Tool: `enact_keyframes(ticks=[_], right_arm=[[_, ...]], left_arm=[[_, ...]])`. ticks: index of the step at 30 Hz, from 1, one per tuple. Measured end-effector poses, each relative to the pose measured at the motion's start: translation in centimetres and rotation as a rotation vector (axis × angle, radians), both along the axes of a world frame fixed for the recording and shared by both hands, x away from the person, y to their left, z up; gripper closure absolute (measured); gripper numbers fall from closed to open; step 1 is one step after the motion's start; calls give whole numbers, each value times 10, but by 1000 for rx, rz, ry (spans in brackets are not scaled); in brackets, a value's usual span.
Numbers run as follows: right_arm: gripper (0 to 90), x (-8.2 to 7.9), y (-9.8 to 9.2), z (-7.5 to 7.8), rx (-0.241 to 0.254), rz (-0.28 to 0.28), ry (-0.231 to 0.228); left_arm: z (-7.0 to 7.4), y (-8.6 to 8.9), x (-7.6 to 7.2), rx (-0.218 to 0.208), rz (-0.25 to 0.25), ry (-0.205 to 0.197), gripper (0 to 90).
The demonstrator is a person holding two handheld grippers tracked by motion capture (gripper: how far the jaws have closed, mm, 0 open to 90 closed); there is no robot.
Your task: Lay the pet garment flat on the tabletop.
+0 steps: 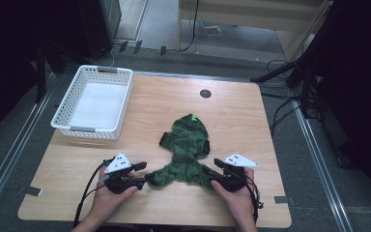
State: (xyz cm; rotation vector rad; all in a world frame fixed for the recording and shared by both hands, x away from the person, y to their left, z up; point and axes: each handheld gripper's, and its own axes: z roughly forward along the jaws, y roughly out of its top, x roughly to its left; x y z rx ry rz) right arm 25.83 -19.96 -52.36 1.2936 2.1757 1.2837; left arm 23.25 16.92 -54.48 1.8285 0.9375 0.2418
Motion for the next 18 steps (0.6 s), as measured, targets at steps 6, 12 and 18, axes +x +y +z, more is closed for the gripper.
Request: enact_keyframes(ticks=[6,12,18], right_arm=[[105,-4,-33,3,-6,-125,-28],[0,-12,-64,-3,-19,-196,-45],[0,-21,-90,-11,-52,-280,-38]], left_arm=[[8,33,-1,-21,98,-26,220],[8,79,-1,-62,193,-24,48],[6,130,-6,-40,353,-18,0]])
